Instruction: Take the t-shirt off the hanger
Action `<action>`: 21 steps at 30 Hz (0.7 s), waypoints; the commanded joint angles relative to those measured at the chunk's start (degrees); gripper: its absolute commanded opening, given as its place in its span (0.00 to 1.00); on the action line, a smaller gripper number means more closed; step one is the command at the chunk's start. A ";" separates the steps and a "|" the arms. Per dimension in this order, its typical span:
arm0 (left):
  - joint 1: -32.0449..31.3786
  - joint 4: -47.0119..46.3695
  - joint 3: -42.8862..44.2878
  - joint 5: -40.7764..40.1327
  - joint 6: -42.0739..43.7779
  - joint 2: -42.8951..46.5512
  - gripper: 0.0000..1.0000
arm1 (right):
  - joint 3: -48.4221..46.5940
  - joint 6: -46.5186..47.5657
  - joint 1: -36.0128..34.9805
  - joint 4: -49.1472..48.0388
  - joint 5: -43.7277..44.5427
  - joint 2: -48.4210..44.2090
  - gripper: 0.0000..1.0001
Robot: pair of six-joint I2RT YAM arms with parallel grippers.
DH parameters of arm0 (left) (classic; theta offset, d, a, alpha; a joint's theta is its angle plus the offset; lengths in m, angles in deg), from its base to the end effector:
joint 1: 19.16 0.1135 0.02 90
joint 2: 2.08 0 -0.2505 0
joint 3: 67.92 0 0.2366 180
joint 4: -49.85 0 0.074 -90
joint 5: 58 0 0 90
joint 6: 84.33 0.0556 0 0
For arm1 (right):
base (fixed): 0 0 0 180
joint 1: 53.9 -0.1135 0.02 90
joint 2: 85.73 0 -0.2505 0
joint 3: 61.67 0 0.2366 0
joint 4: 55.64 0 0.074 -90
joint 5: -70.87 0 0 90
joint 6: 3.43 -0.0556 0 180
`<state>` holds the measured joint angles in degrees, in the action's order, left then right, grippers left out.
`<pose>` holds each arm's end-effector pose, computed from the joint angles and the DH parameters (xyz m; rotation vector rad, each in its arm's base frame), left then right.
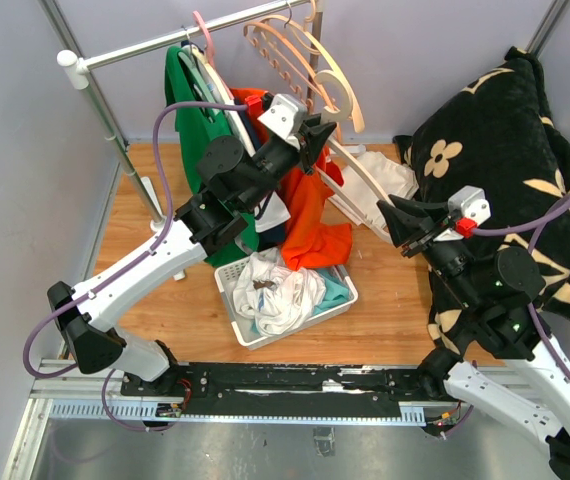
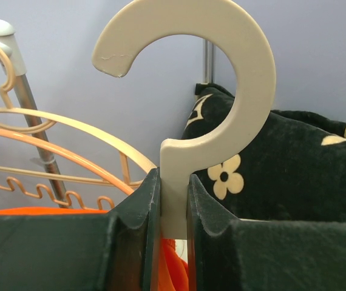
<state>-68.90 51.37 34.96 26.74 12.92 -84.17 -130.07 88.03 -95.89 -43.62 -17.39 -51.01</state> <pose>0.2164 -0.2476 0.4883 0.5272 1.1413 -0.5868 0.0988 0.0867 0.4352 -0.4241 1.1378 0.6021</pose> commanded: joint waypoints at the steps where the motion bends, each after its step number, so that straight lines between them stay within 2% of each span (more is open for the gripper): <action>1: -0.45 -2.39 2.74 1.08 -0.20 -0.36 0.01 | 0.90 -0.31 0.52 -0.58 1.07 -0.10 0.23; 5: -0.45 -2.43 2.78 1.61 -0.63 -0.35 0.01 | 0.88 -0.22 0.54 -0.92 0.90 0.04 0.12; 10: -0.46 -2.37 2.87 1.75 -0.78 -0.44 0.00 | 1.22 0.25 0.52 -1.43 0.45 -0.24 0.02; 15: -0.45 -1.95 3.22 1.74 -0.76 -0.60 0.01 | 2.14 1.08 0.52 -2.94 -0.78 -1.32 0.01; 17: -0.45 -1.44 3.58 1.96 -0.71 -0.75 0.11 | 2.28 1.28 0.51 -3.34 -0.86 -1.62 0.01; 21: -0.45 -0.90 3.72 2.48 -0.57 -0.69 0.42 | 2.21 1.42 0.52 -3.97 0.46 -1.91 0.01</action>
<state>-68.90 51.87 36.18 28.14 12.74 -84.91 -128.24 88.31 -95.89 -44.69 -17.59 -52.19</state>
